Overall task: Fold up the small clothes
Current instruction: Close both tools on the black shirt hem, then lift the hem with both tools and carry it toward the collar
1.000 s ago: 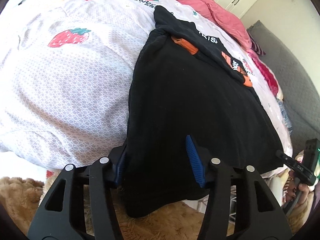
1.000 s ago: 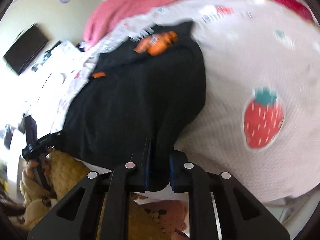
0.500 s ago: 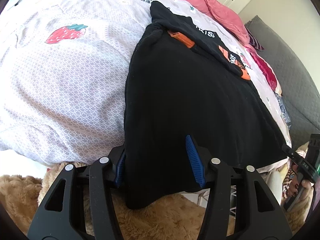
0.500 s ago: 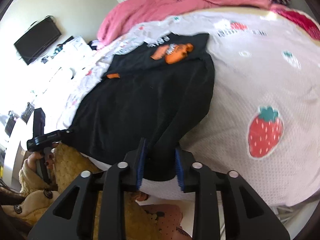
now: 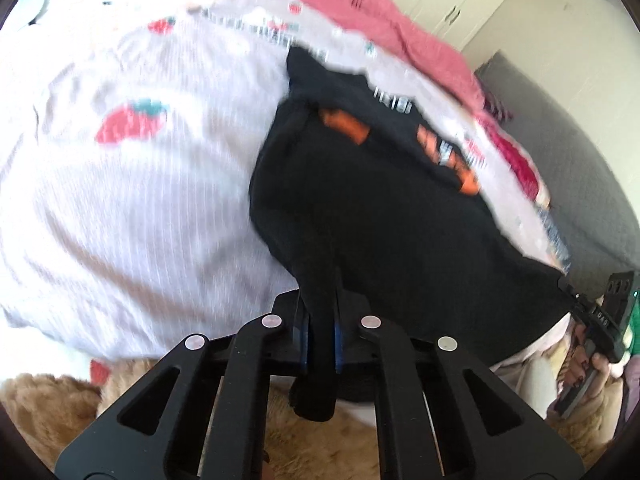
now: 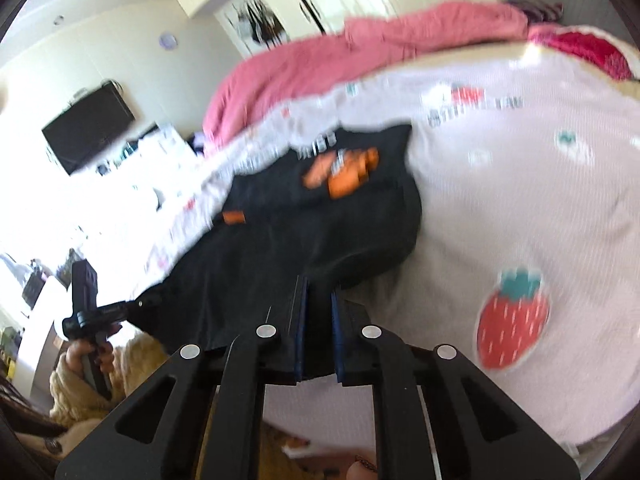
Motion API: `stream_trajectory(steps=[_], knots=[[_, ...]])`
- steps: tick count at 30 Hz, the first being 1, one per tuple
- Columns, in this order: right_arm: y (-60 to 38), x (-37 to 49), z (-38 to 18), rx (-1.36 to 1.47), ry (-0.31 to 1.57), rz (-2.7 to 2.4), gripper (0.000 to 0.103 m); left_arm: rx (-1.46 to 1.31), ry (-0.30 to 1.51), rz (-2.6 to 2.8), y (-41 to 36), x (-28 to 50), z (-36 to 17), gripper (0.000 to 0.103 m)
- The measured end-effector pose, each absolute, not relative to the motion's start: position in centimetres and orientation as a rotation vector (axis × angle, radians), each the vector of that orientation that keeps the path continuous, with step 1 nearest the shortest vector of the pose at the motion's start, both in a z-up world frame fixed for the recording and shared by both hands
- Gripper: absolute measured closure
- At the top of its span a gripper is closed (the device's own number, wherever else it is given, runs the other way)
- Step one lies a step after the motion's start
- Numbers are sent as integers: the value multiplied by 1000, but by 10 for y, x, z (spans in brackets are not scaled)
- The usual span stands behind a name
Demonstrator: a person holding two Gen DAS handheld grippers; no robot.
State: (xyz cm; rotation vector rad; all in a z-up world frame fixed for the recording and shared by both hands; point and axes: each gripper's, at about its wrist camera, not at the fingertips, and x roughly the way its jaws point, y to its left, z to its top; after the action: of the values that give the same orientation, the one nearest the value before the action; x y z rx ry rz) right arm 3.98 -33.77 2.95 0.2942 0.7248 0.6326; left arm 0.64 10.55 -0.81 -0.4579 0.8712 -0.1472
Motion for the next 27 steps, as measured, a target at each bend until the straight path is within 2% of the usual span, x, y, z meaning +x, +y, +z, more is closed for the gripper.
stream_trajectory(steps=[6, 8, 12, 14, 16, 17, 22, 26, 27], knots=[[-339, 57, 63, 330, 571, 607, 103, -459, 745, -131, 115, 29, 30, 101], [-340, 65, 71, 323, 547, 600, 103, -459, 723, -142, 115, 42, 40, 101], [-343, 82, 70, 297, 622, 530, 103, -424, 728, -134, 107, 59, 44, 101], [-346, 86, 57, 309, 698, 541, 93, -420, 731, -135, 106, 59, 42, 101], [-345, 85, 37, 286, 797, 537, 61, -423, 736, -133, 107, 56, 39, 101], [-345, 82, 28, 276, 834, 537, 58, -430, 739, -131, 109, 53, 37, 101], [-341, 58, -18, 242, 1013, 536, 57, -466, 758, -127, 117, 46, 27, 101], [-331, 41, -38, 204, 1084, 538, 54, -461, 757, -127, 116, 43, 28, 101], [-329, 38, -41, 207, 1093, 548, 60, -457, 758, -127, 115, 43, 29, 101]])
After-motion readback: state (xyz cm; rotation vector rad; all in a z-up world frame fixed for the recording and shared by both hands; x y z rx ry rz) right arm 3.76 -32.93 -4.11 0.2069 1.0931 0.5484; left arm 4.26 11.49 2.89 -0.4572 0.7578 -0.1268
